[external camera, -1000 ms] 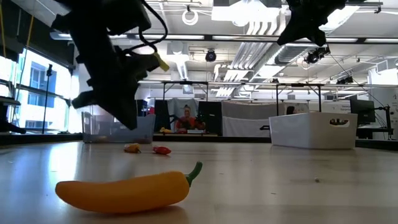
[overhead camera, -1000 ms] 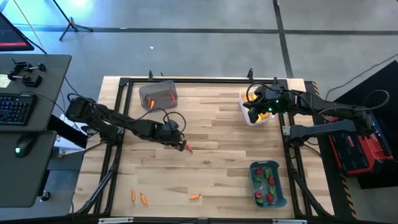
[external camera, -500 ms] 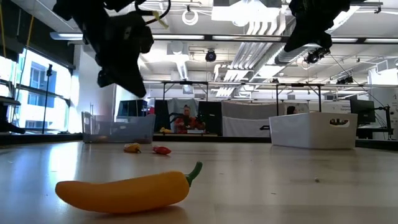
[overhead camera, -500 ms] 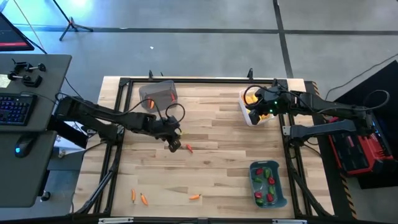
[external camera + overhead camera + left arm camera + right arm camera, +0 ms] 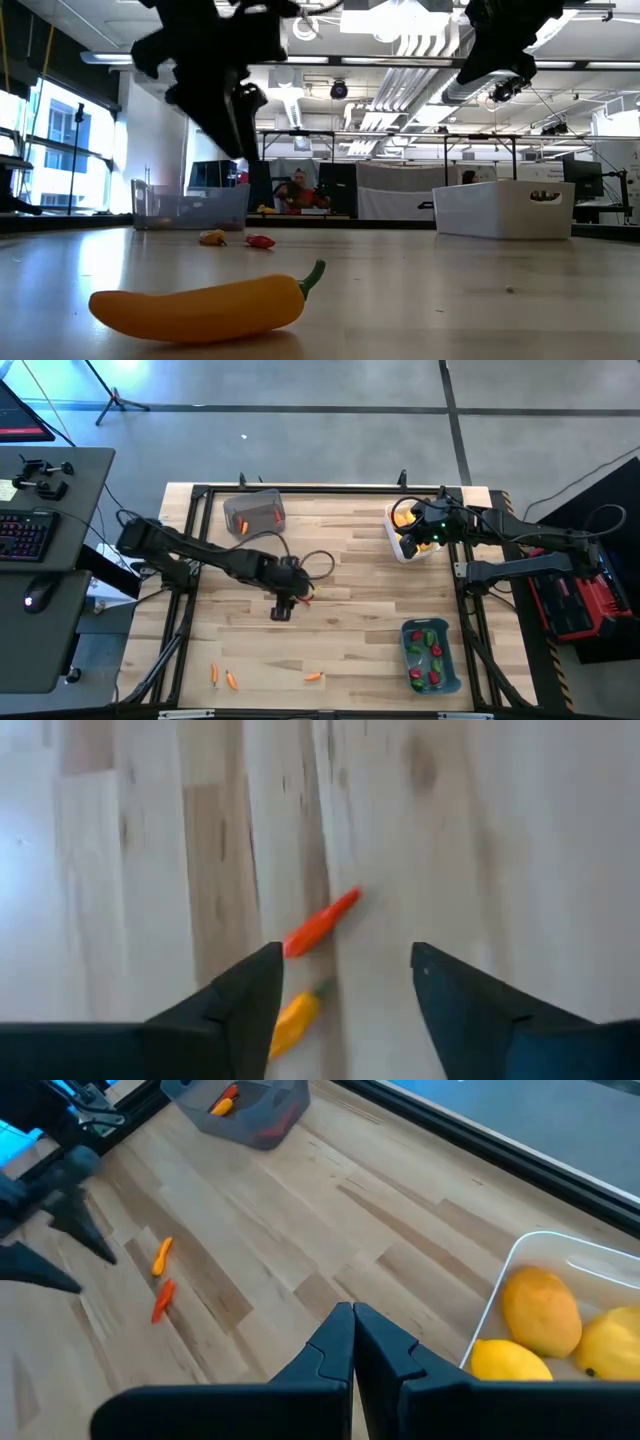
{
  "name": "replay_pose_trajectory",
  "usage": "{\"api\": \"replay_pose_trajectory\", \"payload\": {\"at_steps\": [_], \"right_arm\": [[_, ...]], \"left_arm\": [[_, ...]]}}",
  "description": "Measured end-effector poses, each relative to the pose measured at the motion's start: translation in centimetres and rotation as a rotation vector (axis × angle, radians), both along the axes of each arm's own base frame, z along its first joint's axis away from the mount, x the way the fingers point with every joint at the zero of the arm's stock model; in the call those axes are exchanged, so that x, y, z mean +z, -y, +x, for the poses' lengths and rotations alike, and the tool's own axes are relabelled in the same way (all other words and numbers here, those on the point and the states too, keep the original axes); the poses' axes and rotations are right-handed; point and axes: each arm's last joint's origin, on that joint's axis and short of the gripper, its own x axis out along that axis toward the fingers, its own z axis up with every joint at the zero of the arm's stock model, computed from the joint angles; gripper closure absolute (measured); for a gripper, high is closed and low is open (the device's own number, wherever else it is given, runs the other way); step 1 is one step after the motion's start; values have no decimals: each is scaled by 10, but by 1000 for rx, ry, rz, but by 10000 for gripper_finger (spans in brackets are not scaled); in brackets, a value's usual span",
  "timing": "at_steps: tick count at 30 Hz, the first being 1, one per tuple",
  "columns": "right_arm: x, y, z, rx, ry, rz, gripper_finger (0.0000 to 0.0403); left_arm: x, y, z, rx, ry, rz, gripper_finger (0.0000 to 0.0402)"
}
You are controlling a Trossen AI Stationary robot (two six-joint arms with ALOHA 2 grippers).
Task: Sort produce into baskets
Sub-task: Put the yellow chili pepper into the black bin
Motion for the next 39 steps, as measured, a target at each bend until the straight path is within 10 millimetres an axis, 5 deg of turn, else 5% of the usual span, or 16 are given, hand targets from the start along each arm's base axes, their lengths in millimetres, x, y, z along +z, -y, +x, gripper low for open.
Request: {"api": "replay_pose_trajectory", "payload": {"at_steps": [9,19,22,27,32,39], "right_arm": [[0,1,0,-41,3,-12,402],[0,2,0,-57,1,-27,402],[0,2,0,-59,0,-28,402],[0,2,0,-61,-1,-28,402],[0,3,0,-81,-3,-34,402],[-5,5,7,-171,-3,11,402]], "left_arm": [[-43,-5,12,-198,-226,158,172],[-74,-19,19,-158,-331,112,182],[-74,-24,18,-148,-341,84,231],[-74,-41,14,-102,-393,48,378],[-51,-74,-4,39,-441,44,384],[39,-123,-34,367,-16,14,396]]}}
